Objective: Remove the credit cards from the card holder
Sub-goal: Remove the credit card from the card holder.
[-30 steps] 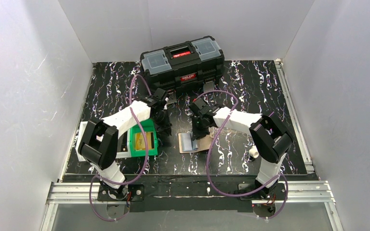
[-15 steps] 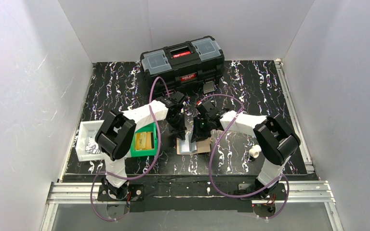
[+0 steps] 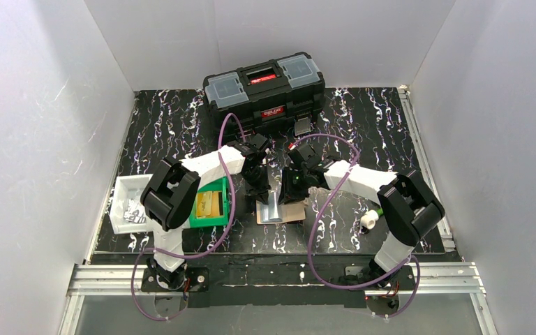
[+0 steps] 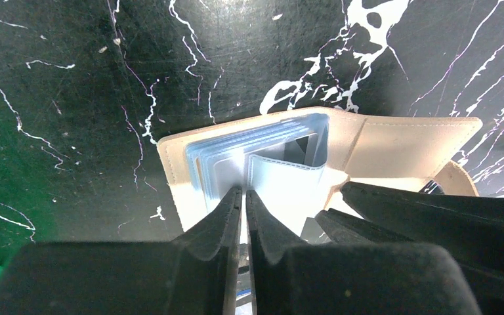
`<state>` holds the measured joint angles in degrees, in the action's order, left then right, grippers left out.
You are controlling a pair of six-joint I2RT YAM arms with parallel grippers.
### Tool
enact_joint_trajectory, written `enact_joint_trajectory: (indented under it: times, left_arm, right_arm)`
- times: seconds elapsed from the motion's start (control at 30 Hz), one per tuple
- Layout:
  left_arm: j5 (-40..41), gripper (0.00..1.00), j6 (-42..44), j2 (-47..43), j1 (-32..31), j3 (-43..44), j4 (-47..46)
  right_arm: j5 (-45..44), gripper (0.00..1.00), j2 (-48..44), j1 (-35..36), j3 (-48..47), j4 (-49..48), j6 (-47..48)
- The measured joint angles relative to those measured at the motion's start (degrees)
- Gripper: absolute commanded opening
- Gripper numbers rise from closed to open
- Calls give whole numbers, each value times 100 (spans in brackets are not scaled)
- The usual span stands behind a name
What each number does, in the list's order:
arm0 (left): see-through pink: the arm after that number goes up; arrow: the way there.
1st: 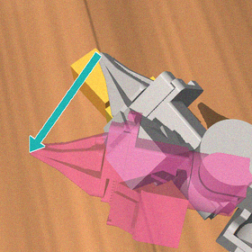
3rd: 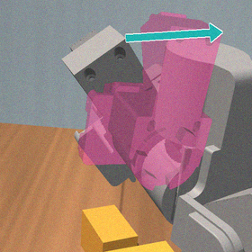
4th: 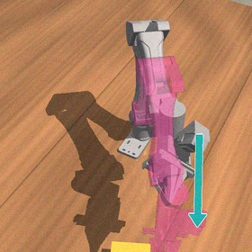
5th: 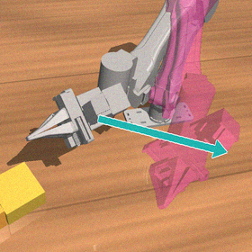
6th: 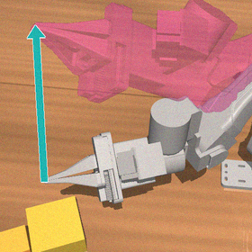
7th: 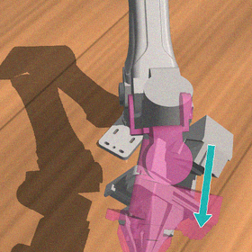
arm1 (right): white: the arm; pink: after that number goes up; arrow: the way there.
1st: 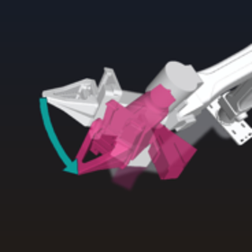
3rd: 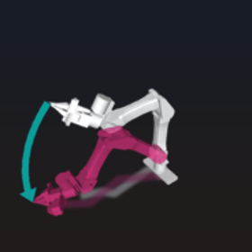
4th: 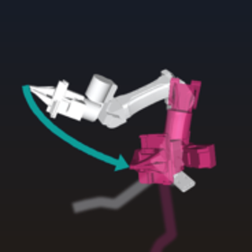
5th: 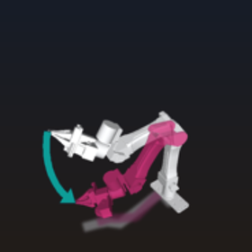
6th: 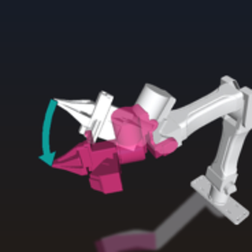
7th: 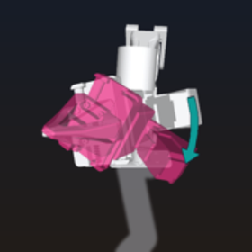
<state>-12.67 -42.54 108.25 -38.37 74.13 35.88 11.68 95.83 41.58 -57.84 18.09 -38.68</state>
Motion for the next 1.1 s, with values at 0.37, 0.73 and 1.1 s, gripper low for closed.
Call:
enact_joint_trajectory:
  times: [0.37,0.73,1.1]
  left_arm:
    - [-4,6,74,2,-31,26,15]
    - [-7,6,146,24,-168,243,59]
    - [-192,6,146,426,-240,525,59]
  right_arm:
    - [-411,33,-199,0,0,439,13]
    - [-789,30,-590,-170,341,629,9]
    - [-822,29,-581,-254,629,614,0]
